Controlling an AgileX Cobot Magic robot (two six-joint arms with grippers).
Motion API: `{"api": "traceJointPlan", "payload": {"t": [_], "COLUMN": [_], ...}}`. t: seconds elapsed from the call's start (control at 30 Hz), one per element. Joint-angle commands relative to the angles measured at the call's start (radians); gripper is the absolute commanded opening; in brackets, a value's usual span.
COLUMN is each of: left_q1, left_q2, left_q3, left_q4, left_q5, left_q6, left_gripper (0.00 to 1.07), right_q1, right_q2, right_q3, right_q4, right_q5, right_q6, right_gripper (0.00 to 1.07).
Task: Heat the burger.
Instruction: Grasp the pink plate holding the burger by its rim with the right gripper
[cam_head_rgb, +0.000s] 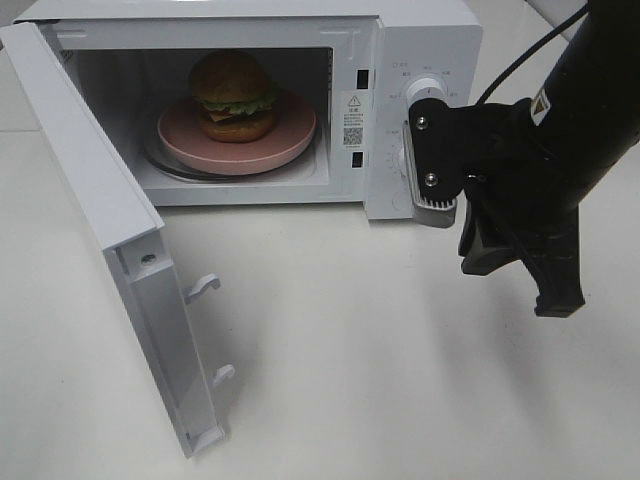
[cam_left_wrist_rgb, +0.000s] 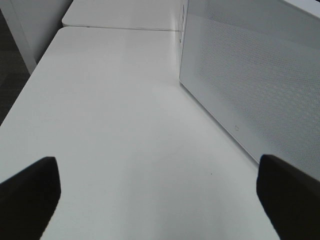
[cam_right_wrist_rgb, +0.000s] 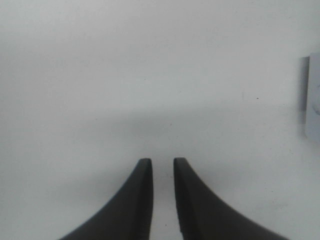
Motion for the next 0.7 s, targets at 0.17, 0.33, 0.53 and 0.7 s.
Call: {"api": "traceJointPlan", "payload": {"t": [0.17,0.33,0.53,0.7], "left_q1": [0.0,0.0,0.0,0.0], "left_q2": [-0.018,-0.018,-0.018,-0.018], "left_q3": [0.003,0.003,0.003,0.003], "left_q4": [-0.004,-0.004,-0.004,-0.004], "left_q5": [-0.007,-0.007,-0.007,-0.007], "left_q6": [0.004,0.004,0.004,0.004], "left_gripper": [1.0,1.0,1.0,1.0], "right_q1": [0.003,0.003,0.003,0.031], "right_q2": [-0.003,0.033,0.059,0.114], "right_q3": [-0.005,-0.04,-0.078,-0.13], "right_q4": [-0.058,-0.11,-0.131,-0.229], "right_q5": [-0.076,-0.085,-0.13,-0.192], "right_q6": [0.15,0.181,0.189,0.199], "right_gripper": [0.82,0.99,0.98,0.96]}}
